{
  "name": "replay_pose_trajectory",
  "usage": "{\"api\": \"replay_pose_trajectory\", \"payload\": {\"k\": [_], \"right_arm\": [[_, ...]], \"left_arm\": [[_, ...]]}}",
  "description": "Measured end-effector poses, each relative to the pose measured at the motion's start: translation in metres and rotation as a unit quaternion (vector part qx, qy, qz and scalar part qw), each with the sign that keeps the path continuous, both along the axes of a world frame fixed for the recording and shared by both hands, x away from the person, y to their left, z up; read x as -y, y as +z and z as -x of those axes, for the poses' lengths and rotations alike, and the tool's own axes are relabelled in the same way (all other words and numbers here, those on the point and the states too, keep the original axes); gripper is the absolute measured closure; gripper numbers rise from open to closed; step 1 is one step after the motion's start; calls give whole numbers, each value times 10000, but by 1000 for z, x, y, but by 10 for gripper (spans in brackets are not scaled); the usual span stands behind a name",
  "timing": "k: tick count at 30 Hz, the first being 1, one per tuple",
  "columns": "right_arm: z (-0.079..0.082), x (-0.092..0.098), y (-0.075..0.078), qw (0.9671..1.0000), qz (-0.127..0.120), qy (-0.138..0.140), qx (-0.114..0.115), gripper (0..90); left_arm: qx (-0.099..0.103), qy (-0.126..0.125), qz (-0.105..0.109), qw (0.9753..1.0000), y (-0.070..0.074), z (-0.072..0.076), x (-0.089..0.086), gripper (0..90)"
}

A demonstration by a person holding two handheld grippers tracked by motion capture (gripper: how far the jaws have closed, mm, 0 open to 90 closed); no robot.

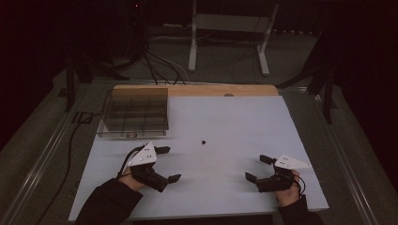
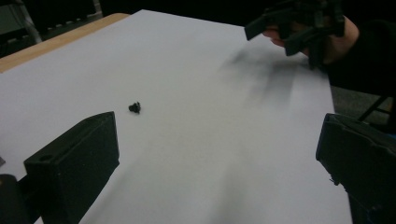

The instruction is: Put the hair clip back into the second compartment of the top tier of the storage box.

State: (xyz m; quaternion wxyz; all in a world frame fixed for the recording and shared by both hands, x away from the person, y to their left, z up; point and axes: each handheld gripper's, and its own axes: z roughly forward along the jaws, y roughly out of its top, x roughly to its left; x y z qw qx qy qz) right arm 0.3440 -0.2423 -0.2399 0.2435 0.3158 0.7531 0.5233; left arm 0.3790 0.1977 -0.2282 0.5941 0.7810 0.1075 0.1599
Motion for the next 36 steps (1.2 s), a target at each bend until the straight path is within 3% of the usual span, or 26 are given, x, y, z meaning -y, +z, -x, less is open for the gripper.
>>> {"api": "replay_pose_trajectory", "payload": {"k": [18,24,30,34,36], "right_arm": [[1,3,0,10000,-82,-9,-10,0],[1,4,0,10000,-76,-23,-10,0],[1,4,0,10000,-84,-1,-30,0],[1,6,1,9999,-124,-10,-26,0],[1,7,1,9999,-141,-27,-18,0]], "left_arm": [[-7,119,-17,9999,11,-19,32,3],[45,179,-58,9998,9,-28,44,4],[-24,160,-55,9999,8,-34,57,4],[66,308,-92,9995,6,-36,65,4],[8,341,-71,9994,5,-37,68,4]]}}
